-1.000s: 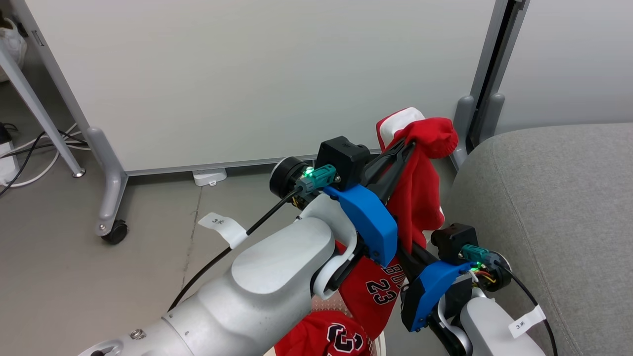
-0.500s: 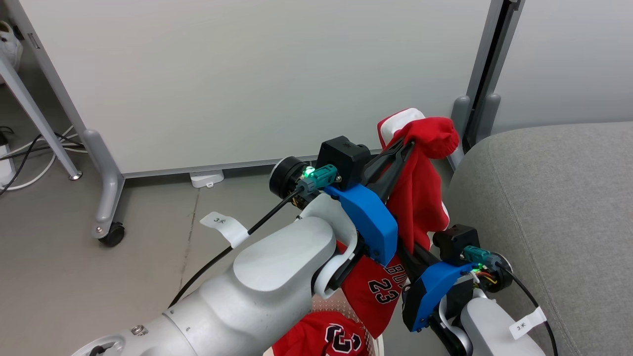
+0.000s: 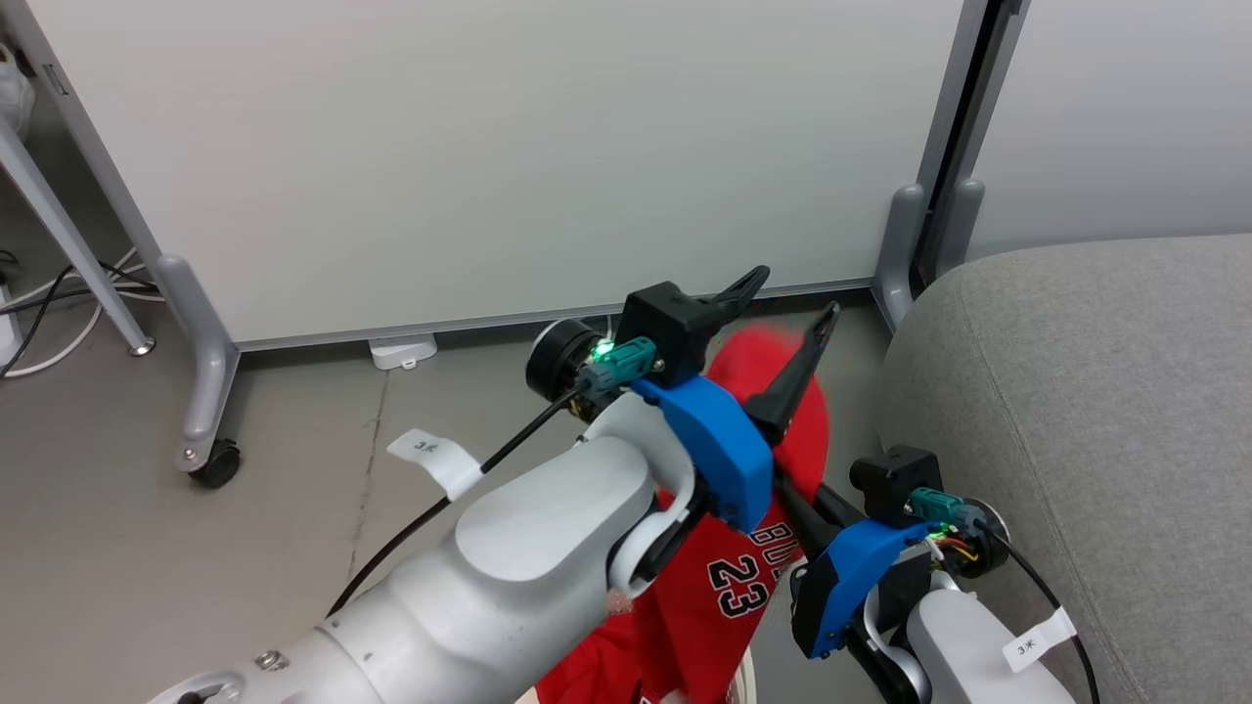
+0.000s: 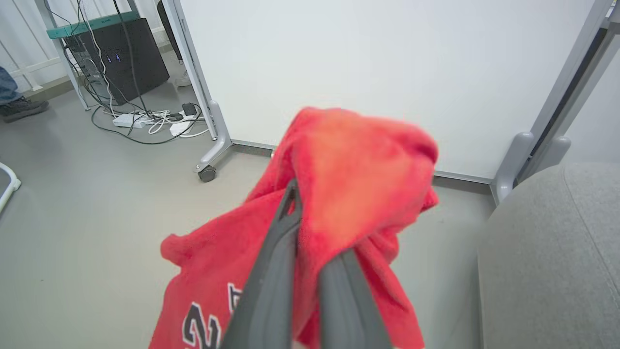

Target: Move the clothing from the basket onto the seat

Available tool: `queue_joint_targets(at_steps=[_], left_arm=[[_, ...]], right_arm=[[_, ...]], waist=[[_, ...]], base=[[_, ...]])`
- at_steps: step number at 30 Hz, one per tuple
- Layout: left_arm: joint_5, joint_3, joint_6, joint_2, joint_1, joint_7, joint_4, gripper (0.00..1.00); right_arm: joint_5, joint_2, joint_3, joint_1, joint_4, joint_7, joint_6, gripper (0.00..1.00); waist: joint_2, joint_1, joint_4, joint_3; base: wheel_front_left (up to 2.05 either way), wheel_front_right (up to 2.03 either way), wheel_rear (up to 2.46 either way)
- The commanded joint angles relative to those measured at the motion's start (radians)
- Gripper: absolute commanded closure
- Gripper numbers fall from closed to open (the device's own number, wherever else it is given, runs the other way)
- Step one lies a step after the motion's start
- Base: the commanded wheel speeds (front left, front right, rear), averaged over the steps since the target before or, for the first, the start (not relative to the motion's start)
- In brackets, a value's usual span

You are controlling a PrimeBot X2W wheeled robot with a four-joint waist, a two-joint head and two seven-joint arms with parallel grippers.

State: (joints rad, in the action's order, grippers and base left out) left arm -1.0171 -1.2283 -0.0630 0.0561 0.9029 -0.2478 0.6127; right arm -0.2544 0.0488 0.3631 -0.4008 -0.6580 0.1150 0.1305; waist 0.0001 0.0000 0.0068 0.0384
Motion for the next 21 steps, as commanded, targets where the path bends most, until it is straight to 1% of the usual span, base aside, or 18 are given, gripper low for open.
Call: queue_joint_targets(at_steps=[1, 4, 6, 7, 9, 11, 16, 21], left_arm=[[0.007, 0.015, 0.007, 0.019, -0.023, -0.009, 0.004, 0.00], [0.023, 0.052, 0.006, 0.057, -0.069, -0.017, -0.008, 0.00], [0.055, 0.106, 0.001, 0.091, -0.107, -0.018, -0.041, 0.00], [0.055, 0.106, 0.001, 0.091, -0.107, -0.018, -0.041, 0.00], [0.110, 0.159, -0.006, 0.130, -0.168, -0.018, -0.080, 0.00], [0.164, 0.239, -0.011, 0.162, -0.236, -0.018, -0.135, 0.00], [0.308, 0.442, 0.005, 0.229, -0.458, -0.018, -0.263, 0.00], [0.426, 0.627, 0.030, 0.256, -0.657, -0.019, -0.355, 0.00]], right_arm=[[0.007, 0.003, -0.002, -0.013, 0.006, -0.001, 0.000, 1.00], [0.013, 0.003, -0.007, -0.013, 0.011, -0.004, 0.000, 1.00], [0.021, 0.003, -0.016, -0.014, 0.016, -0.005, 0.000, 1.00], [0.021, 0.003, -0.016, -0.014, 0.016, -0.005, 0.000, 1.00], [0.031, 0.003, -0.028, -0.012, 0.023, -0.005, 0.000, 1.00], [0.037, 0.003, -0.038, -0.009, 0.033, -0.008, 0.000, 1.00], [0.044, 0.003, -0.047, 0.000, 0.069, -0.014, 0.000, 1.00], [0.054, 0.003, -0.058, 0.007, 0.111, -0.021, 0.000, 1.00]], waist=[[-0.0001, 0.0000, -0.002, -0.002], [-0.0001, 0.0000, -0.005, -0.006], [-0.0001, 0.0000, -0.007, -0.011], [-0.0001, 0.0000, -0.007, -0.011], [-0.0001, 0.0000, -0.008, -0.015], [-0.0001, 0.0000, -0.011, -0.020], [-0.0001, 0.0000, -0.038, -0.031], [-0.0001, 0.0000, -0.079, -0.040]], base=[[0.00, 0.00, 0.00], [0.00, 0.00, 0.00], [0.00, 0.00, 0.00], [0.00, 0.00, 0.00], [0.00, 0.00, 0.00], [0.00, 0.00, 0.00], [0.00, 0.00, 0.00], [0.00, 0.00, 0.00]])
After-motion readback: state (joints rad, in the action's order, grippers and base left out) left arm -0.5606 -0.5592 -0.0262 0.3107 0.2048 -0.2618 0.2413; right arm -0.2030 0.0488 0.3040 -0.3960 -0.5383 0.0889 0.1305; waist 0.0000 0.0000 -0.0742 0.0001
